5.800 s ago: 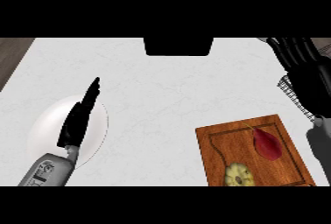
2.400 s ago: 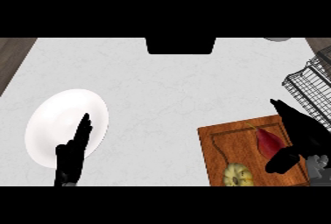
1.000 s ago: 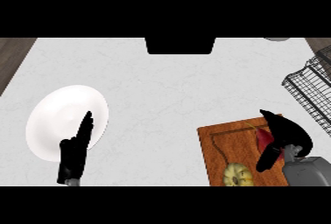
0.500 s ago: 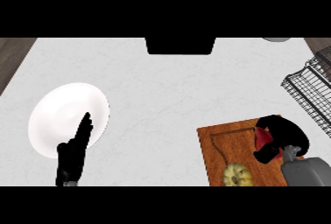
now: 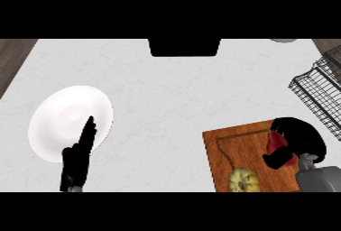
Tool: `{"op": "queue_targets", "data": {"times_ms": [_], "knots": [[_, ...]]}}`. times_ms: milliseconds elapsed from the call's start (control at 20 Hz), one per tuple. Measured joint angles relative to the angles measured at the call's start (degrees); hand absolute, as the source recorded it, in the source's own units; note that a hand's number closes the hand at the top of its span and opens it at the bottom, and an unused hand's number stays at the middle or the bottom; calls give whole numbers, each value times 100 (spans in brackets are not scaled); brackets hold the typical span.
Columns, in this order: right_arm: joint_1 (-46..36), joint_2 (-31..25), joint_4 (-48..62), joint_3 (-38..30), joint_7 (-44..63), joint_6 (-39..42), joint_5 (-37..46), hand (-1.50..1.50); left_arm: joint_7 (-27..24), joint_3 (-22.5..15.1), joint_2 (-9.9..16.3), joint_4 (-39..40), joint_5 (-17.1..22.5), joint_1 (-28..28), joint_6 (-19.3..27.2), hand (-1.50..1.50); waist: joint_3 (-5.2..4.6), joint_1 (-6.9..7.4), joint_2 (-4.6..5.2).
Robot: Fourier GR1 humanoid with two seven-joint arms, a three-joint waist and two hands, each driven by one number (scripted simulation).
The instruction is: Pick the pear from the cutting board and place it in the tiered basket
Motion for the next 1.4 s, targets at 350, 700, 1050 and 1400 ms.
{"op": "queue_targets", "data": {"times_ms": [350, 700, 1050, 1400], "knots": [[1292, -426, -536, -1761, 397, -778, -567, 150, -37, 154, 70, -164, 98, 306, 23, 0, 3, -341, -48], [1866, -321, -2302, -3324, 853, -1177, -1597, 150, 3, 197, 93, -233, 121, 370, 19, 0, -14, -384, -66], [2250, -787, -4543, -4670, 1606, -684, -2282, 150, 86, 167, 97, -217, 114, 269, -43, 0, -21, -289, -40], [1802, -1704, -4952, -5850, 2350, 137, -3152, 150, 164, 108, 66, -181, 59, 119, -109, 0, -16, -78, 5]]}}
